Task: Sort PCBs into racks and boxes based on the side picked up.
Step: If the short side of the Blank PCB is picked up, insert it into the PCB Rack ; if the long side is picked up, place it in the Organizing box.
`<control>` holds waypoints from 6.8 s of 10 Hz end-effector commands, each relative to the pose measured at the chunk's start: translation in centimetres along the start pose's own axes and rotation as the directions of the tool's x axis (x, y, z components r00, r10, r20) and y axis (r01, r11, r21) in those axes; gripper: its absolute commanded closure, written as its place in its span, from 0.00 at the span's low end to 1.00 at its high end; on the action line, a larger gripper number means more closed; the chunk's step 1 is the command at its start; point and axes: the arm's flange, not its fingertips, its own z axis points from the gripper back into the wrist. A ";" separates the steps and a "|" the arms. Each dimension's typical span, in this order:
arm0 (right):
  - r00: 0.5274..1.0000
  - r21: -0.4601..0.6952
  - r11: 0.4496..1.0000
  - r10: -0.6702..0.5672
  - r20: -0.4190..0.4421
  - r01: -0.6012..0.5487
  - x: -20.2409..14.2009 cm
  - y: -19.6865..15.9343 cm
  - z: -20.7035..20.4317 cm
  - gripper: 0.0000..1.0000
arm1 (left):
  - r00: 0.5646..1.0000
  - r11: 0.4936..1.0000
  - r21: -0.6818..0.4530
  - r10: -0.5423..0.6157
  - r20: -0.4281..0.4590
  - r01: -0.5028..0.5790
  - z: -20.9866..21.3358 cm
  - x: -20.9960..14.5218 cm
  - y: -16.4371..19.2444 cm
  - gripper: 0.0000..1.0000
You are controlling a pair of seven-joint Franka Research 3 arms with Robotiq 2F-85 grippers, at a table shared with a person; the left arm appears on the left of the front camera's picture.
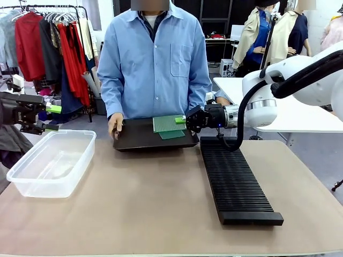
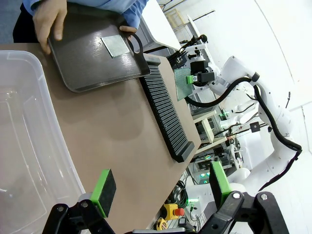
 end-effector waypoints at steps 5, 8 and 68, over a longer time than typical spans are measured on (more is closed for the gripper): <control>1.000 0.005 1.000 0.004 0.003 -0.004 0.1 0.1 -0.2 1.00 | 1.000 1.000 -0.003 0.000 0.001 0.000 0.1 -0.1 -0.1 0.00; 1.000 0.005 1.000 0.004 0.003 -0.004 0.1 0.1 -0.2 1.00 | 1.000 1.000 -0.003 0.000 0.001 0.000 0.1 -0.1 -0.1 0.00; 0.533 -0.192 0.538 0.842 0.082 -0.821 -3.9 -17.1 23.4 1.00 | 1.000 1.000 -0.003 0.000 0.001 0.000 0.1 -0.1 -0.1 0.00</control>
